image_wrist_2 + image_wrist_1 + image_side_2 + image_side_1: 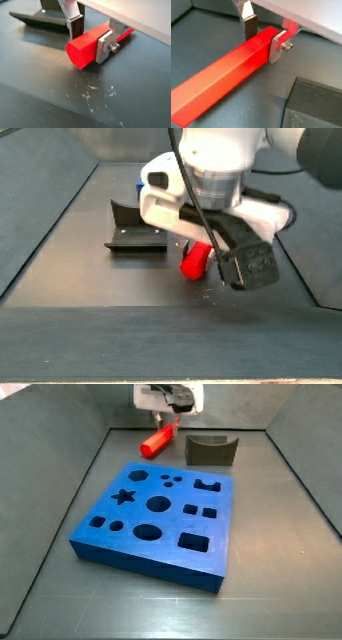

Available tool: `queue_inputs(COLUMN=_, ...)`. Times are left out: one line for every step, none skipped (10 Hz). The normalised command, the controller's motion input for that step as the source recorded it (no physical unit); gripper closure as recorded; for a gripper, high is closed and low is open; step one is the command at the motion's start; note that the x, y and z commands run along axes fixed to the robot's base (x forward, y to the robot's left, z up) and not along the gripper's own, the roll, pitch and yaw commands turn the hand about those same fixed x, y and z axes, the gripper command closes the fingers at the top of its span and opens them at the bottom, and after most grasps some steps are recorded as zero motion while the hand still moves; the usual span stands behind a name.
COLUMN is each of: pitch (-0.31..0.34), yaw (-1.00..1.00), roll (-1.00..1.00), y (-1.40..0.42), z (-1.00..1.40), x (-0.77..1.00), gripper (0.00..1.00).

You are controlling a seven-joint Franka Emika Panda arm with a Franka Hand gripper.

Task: Pick up the hexagon object. Move up. Place the hexagon object on the fixture. Regrasp the hexagon object. Move to above the board. Insert the hexagon object.
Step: Move up, then place the hexagon object on the fixture.

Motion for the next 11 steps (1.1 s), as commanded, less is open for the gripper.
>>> queue_inputs(pitch=-0.016, yaw=0.01, roll=-0.03, y=-0.04, z=0.65, x=-0.01, gripper=1.00)
queue_inputs(pitch=-0.008, yaw=0.02, roll=-0.05, y=-0.03, z=0.51, x=-0.01, gripper=1.00)
queue_inputs(pitch=-0.004, yaw=0.02, roll=-0.07, y=-0.02, z=0.41, x=-0.01, gripper=1.00)
queue_inputs(pitch=0.006, yaw=0.02, roll=-0.09, y=-0.01, z=0.22, x=-0.01, gripper=1.00)
queue_inputs(pitch=0.000, yaw=0.00, roll=0.00, y=0.00, z=1.00, x=0.00, gripper=1.00)
queue_inputs(pitch=0.021, yaw=-0.01, roll=-0.01, y=0.00, z=1.00, x=-0.01, gripper=1.00)
queue_inputs(pitch=0.031, yaw=0.00, roll=-0.03, y=-0.01, z=1.00, x=-0.02, gripper=1.00)
queue_inputs(pitch=0.027, yaw=0.01, roll=-0.05, y=-0.01, z=1.00, x=-0.02, gripper=1.00)
queue_inputs(pitch=0.023, yaw=0.01, roll=-0.07, y=-0.01, z=1.00, x=-0.02, gripper=1.00)
queue_inputs(pitch=0.019, yaw=0.01, roll=-0.09, y=-0.01, z=1.00, x=-0.02, gripper=1.00)
queue_inputs(pitch=0.016, yaw=0.00, roll=-0.10, y=-0.01, z=1.00, x=-0.03, gripper=1.00)
